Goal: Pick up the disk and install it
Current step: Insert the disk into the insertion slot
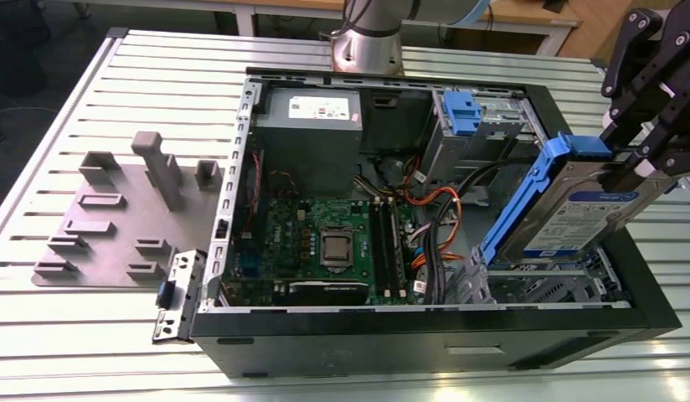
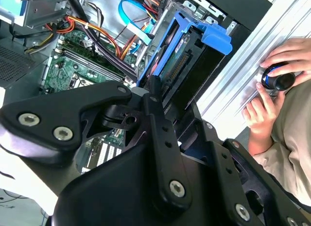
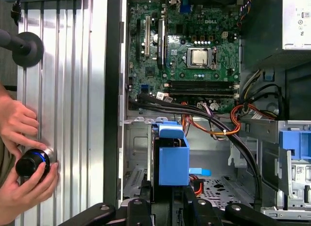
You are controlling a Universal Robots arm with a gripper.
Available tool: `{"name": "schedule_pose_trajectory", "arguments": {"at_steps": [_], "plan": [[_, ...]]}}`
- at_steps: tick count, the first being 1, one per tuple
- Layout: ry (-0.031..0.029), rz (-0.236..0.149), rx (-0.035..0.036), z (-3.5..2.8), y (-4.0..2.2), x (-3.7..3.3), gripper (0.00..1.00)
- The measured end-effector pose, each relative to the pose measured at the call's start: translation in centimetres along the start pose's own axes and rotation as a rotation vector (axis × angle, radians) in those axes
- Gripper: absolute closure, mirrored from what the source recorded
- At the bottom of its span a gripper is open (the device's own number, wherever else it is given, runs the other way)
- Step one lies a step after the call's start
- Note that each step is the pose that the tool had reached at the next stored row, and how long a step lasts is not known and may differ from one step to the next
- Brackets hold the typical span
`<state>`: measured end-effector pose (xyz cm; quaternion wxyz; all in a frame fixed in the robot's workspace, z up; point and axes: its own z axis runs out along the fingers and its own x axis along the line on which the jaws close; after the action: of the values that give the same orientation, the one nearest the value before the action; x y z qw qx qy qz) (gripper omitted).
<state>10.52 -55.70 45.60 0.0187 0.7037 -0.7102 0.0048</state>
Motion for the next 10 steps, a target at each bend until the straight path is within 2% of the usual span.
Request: {"name": "schedule_pose_trajectory", "arguments": {"at_steps": [10], "plan": [[-0.0002, 0.0, 0.0, 0.22, -0.33, -0.05, 0.65]]}}
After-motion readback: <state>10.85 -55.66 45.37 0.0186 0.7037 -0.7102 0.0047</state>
